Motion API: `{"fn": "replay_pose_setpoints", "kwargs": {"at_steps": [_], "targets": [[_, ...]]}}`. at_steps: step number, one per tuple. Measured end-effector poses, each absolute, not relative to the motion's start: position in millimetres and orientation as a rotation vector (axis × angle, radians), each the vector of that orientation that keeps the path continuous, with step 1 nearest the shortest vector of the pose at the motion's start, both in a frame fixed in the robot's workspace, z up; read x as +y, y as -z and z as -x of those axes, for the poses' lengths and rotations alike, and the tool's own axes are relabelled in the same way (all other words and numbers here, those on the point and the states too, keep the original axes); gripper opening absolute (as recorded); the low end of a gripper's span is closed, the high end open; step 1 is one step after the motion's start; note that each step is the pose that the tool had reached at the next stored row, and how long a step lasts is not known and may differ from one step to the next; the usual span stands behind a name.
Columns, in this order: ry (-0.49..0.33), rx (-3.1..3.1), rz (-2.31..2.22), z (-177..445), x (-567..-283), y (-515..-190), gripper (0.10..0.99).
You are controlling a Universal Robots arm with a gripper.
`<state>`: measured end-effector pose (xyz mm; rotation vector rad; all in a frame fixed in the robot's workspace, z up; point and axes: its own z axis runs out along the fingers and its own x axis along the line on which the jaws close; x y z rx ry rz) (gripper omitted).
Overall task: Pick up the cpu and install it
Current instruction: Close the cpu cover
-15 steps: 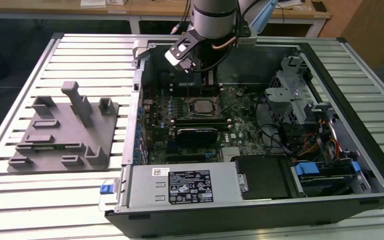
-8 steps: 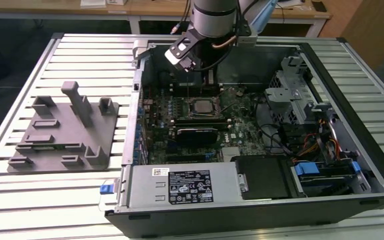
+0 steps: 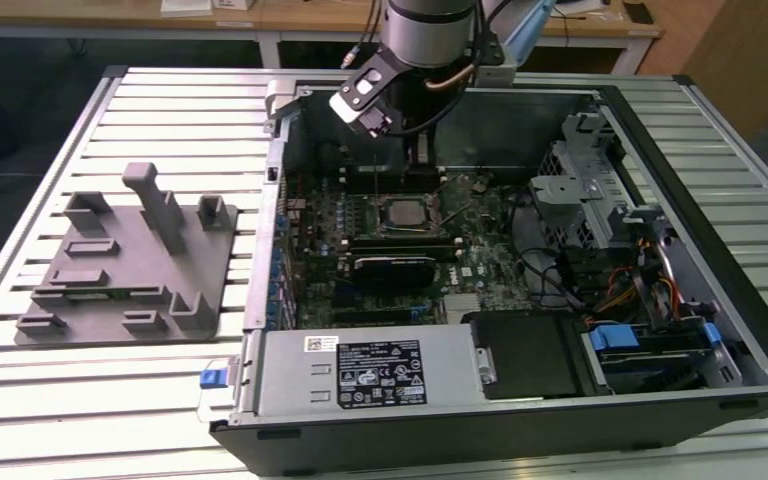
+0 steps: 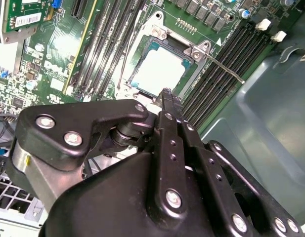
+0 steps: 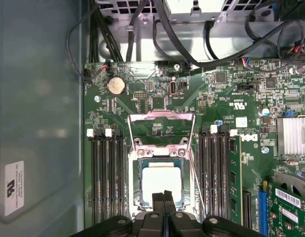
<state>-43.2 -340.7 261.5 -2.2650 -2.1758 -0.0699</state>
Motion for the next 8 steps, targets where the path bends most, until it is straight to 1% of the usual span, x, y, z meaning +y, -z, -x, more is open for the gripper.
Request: {"fn": "replay_pose_setpoints", "kwargs": {"at_steps": [8], "targets": [[0.07,-2.176,2.265,43.2,-340.7,-269.4,0.106]]}}
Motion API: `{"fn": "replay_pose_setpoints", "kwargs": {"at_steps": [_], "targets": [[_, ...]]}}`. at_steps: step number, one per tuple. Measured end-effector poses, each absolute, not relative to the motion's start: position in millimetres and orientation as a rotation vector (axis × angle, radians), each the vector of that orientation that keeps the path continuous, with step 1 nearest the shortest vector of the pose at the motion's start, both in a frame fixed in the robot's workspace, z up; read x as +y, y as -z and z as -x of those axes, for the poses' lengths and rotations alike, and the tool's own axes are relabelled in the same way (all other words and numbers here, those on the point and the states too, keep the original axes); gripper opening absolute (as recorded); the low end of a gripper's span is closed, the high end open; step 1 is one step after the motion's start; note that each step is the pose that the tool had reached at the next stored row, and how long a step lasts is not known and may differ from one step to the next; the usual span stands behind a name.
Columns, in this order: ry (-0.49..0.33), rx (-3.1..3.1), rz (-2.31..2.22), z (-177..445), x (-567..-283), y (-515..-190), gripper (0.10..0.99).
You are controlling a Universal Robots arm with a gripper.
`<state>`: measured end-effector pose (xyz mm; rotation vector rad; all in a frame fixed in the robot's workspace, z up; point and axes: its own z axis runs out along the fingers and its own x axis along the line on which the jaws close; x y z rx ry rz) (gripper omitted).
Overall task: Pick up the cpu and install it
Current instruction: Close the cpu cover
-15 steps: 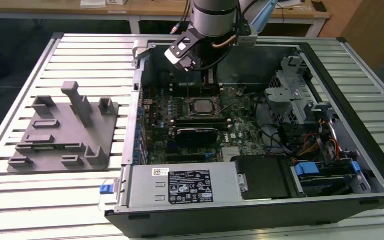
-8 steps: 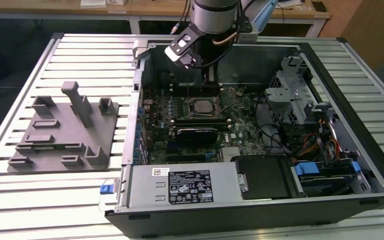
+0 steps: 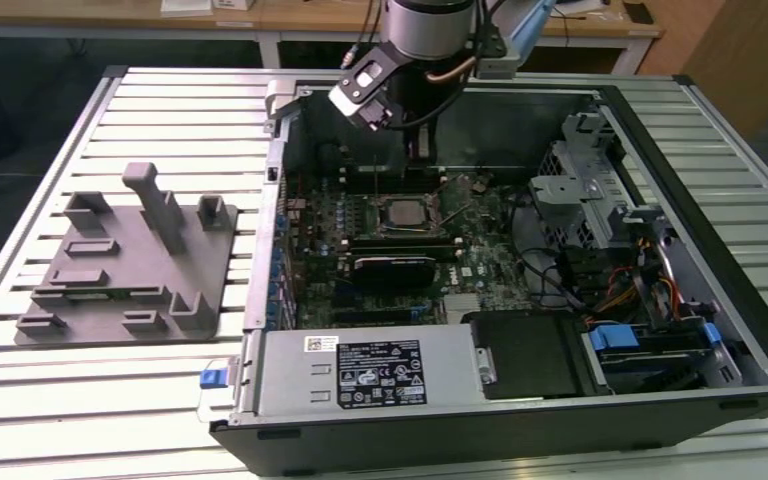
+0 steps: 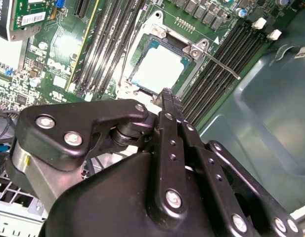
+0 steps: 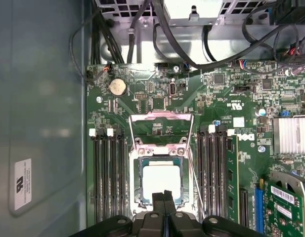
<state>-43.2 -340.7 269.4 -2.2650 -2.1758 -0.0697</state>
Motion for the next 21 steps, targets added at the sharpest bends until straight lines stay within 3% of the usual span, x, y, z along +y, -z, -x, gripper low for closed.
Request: {"fn": "replay_pose_setpoints", "kwargs": {"at_steps": [21], "targets": [[0.057,-2.17,2.26,20.2,-340.7,-271.9,0.106]]}}
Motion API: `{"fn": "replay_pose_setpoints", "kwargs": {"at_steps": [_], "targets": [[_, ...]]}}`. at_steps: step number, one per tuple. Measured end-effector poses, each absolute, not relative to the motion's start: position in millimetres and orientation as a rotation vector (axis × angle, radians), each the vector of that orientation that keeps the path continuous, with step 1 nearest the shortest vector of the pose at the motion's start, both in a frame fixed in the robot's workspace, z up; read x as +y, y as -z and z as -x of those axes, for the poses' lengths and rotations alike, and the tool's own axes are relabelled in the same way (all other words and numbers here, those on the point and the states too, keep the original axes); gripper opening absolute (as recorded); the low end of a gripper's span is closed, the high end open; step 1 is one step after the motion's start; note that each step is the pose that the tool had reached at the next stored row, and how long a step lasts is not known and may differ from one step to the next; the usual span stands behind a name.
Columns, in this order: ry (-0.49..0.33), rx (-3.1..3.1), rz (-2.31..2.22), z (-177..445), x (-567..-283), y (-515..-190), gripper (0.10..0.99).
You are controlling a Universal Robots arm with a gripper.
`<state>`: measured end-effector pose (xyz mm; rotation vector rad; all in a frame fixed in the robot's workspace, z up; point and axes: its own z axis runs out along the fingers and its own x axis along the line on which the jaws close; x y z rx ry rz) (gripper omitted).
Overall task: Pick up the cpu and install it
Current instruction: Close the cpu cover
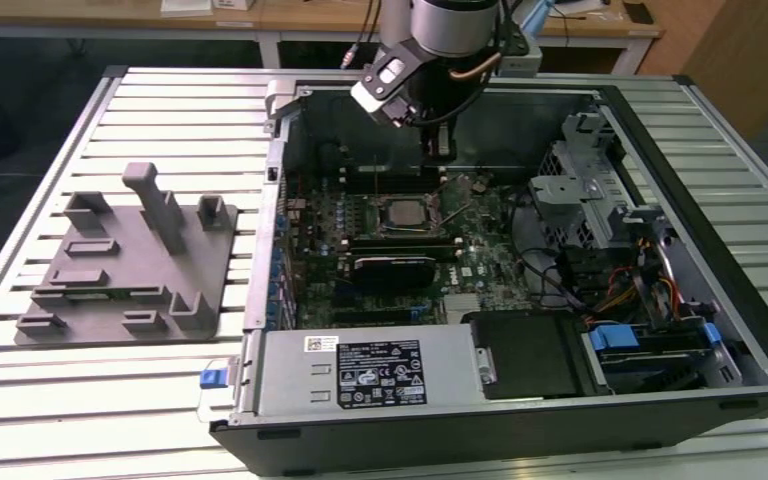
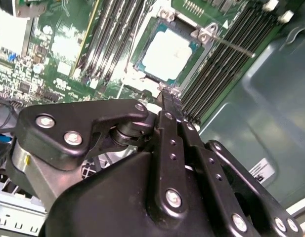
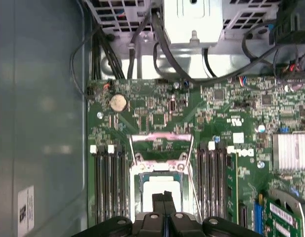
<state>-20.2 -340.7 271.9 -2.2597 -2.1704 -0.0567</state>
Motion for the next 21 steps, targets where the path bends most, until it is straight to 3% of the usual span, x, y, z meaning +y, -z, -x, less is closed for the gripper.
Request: {"fn": "replay_pose_setpoints", "kwargs": {"at_steps": [21], "targets": [[0.023,-2.156,2.246,-39.5,-340.7,-271.9,0.106]]}}
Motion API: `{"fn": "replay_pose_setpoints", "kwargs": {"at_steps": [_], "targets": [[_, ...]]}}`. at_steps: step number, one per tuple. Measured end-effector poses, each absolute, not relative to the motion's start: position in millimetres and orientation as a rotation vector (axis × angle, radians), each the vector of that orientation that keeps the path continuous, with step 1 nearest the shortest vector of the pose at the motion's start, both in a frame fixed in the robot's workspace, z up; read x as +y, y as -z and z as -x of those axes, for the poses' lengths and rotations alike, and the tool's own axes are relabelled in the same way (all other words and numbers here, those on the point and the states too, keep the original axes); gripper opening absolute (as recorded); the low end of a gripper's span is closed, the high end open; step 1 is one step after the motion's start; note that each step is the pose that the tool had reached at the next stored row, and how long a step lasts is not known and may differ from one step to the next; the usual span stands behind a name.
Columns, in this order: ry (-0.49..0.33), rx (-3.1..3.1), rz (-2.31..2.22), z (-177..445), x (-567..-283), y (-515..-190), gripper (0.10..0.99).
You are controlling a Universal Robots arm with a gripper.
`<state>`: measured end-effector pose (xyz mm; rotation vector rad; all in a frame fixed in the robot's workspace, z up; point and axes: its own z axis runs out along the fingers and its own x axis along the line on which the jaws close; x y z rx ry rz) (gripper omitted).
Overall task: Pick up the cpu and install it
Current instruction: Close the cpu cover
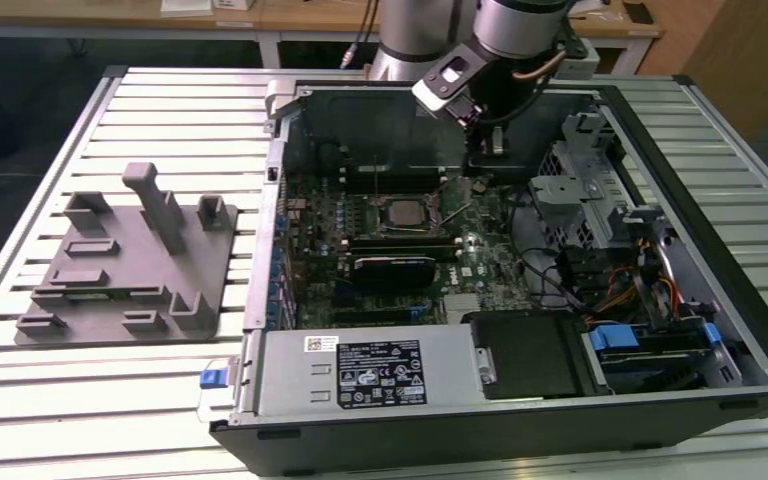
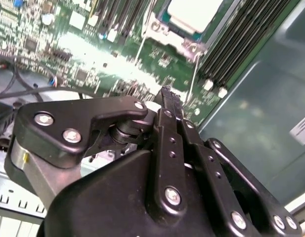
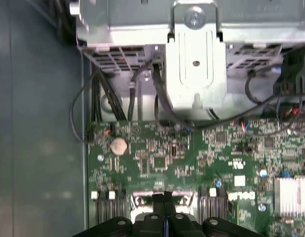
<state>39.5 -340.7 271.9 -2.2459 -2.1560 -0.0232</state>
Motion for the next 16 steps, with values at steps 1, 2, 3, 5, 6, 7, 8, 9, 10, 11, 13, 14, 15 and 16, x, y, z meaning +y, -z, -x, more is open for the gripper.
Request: {"fn": "replay_pose_setpoints", "kwargs": {"at_steps": [1,2,3,5,6,7,8,9,10,11,13,14,15,16], "targets": [[0.022,-2.155,2.245,-42.6,-340.7,-271.9,0.106],[0.02,-2.155,2.244,-45.7,-340.7,-271.9,0.106],[0.018,-2.154,2.244,-48.9,-340.7,-271.9,0.106],[0.015,-2.153,2.242,-54.5,-340.7,-271.9,0.106],[0.014,-2.152,2.242,-56.8,-340.7,-271.9,0.106],[0.014,-2.152,2.242,-58.8,-340.6,-271.8,0.106],[0.014,-2.152,2.242,-60.2,-340.6,-271.4,0.106],[0.014,-2.152,2.241,-61.3,-340.6,-270.8,0.106],[0.013,-2.152,2.242,-62.2,-340.6,-270.1,0.106],[0.013,-2.152,2.242,-63.2,-340.7,-268.9,0.106],[0.013,-2.152,2.242,-64.3,-340.7,-265.8,0.106],[0.013,-2.152,2.242,-64.7,-340.7,-264.0,0.106],[0.013,-2.152,2.242,-65.0,-340.7,-262.2,0.106],[0.014,-2.152,2.242,-65.1,-340.7,-260.4,0.106]]}}
